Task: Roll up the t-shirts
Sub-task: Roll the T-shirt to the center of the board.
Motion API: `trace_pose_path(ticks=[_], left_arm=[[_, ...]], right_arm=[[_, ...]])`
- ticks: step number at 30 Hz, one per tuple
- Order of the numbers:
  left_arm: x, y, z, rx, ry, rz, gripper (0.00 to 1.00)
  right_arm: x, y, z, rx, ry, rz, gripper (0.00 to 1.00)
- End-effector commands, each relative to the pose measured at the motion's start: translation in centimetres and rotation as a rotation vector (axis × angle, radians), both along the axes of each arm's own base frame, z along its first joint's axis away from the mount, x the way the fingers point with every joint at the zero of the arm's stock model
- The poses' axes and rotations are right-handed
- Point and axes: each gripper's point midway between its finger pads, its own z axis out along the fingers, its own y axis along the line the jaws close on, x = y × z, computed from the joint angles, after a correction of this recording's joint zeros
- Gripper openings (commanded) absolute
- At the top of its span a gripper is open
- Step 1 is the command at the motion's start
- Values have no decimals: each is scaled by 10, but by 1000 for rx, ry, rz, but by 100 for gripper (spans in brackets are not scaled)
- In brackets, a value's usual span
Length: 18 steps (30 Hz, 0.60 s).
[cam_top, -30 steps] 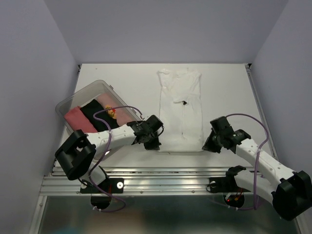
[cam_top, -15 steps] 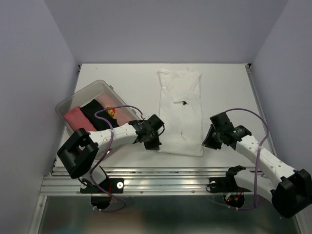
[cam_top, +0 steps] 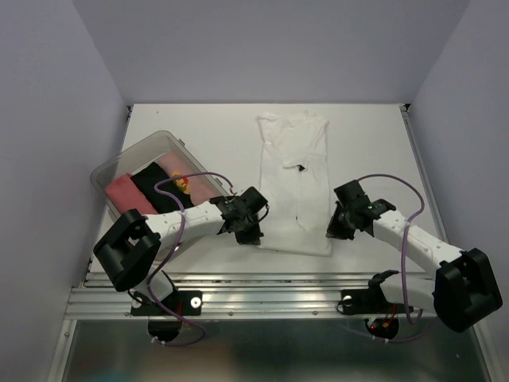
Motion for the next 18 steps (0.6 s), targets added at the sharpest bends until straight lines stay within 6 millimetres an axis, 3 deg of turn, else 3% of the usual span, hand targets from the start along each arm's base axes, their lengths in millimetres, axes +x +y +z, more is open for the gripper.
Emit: trace_pose_path(ticks=[1, 5, 8, 13, 18], left_arm=[[1, 0, 1, 9, -2, -7, 0], [1, 1, 1, 13, -2, -6, 0], [1, 1, 2, 14, -6, -9, 0], [2, -1, 2, 13, -10, -15, 0], [3, -2, 2, 13, -10, -16, 0]], right_arm=[[14, -4, -12, -29, -42, -20, 1], [16, -21, -37, -124, -26, -62, 1], [16, -23, -43, -142, -15, -59, 1], [19, -15, -24, -95, -54, -33, 1], [11, -25, 4, -88, -109, -84, 1]])
